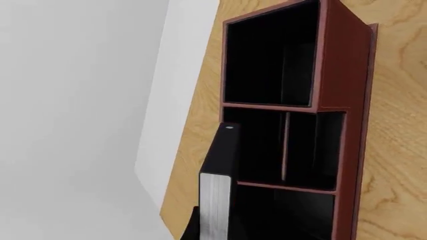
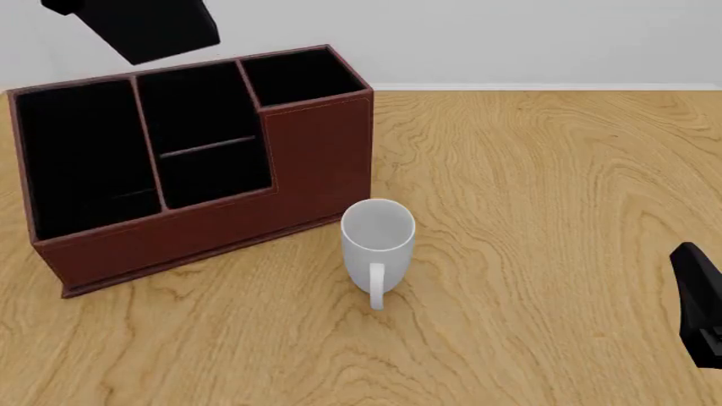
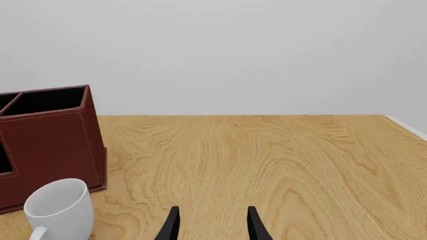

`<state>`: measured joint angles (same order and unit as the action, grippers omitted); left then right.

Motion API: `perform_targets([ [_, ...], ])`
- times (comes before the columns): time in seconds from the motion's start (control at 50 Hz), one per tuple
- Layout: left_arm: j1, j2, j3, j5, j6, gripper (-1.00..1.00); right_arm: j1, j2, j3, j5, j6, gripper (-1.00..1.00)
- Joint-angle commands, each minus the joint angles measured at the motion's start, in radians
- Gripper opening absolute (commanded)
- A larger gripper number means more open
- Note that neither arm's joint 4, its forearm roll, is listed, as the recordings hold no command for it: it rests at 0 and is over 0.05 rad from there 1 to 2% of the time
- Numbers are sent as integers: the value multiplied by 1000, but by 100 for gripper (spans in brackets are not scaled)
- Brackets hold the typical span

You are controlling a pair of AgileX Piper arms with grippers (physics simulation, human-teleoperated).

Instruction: Pick up the book and place it in the front compartment of the caddy.

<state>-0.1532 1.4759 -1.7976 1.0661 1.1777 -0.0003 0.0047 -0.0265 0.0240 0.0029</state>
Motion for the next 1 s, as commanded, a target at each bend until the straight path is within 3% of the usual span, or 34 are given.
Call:
perform_targets([
  [0.02, -3, -11, 11, -15, 14, -100, 0, 0, 0, 0, 0, 100],
  [1.0, -9, -16, 179, -108, 9, -100, 0, 0, 0, 0, 0, 100],
])
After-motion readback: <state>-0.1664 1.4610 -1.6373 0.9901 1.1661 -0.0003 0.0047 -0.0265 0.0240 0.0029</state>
